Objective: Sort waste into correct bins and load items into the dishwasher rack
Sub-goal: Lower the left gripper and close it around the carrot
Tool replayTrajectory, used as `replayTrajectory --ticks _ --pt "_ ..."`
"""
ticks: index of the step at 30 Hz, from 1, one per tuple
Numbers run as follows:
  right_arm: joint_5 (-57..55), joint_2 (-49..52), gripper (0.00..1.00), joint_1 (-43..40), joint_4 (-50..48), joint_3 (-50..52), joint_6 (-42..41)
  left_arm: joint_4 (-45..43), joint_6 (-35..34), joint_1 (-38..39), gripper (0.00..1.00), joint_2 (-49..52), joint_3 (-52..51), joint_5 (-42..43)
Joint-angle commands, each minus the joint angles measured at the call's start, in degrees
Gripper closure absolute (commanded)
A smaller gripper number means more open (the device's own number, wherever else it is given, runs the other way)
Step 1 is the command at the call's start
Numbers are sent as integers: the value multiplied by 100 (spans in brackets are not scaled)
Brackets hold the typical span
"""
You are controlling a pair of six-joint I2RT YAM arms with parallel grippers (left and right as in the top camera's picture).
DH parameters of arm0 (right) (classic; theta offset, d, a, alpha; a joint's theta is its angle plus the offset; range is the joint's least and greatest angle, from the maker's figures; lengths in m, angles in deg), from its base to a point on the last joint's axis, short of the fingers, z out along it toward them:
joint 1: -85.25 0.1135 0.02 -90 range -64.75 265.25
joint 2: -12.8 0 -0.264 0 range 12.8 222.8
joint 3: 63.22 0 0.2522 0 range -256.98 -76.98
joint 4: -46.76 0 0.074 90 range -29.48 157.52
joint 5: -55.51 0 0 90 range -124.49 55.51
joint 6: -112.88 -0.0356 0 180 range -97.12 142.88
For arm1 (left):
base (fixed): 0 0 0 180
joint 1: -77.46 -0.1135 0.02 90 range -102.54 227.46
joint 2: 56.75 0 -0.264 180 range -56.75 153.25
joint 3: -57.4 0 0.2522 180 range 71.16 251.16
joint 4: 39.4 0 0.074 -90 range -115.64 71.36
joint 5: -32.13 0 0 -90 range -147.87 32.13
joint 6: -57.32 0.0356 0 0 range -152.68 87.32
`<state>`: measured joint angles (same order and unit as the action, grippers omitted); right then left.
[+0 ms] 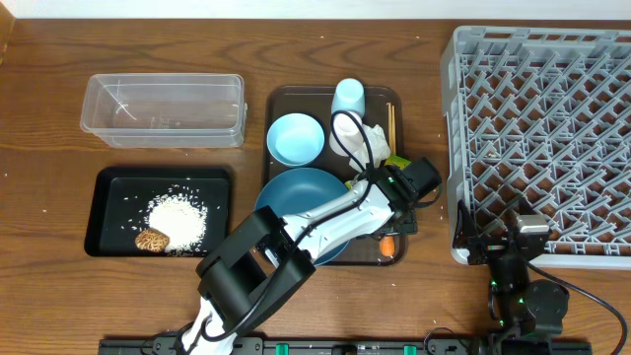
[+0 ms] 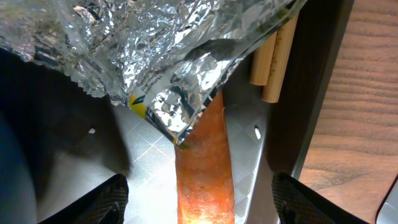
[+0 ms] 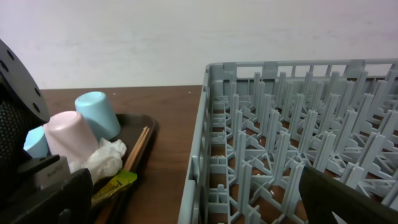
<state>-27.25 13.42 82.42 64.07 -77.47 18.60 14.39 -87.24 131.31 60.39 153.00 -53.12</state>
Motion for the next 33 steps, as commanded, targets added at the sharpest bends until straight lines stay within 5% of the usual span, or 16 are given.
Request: replayTrajectory --ticks 1,10,33 --pt "-13 -31 1 -105 9 17 9 13 -83 -13 30 188 -79 -9" --pt "-13 -31 1 -105 9 17 9 4 -79 -13 38 195 -79 -9" --pt "-13 -31 1 -105 9 17 9 155 -35 24 87 -83 -17 -4"
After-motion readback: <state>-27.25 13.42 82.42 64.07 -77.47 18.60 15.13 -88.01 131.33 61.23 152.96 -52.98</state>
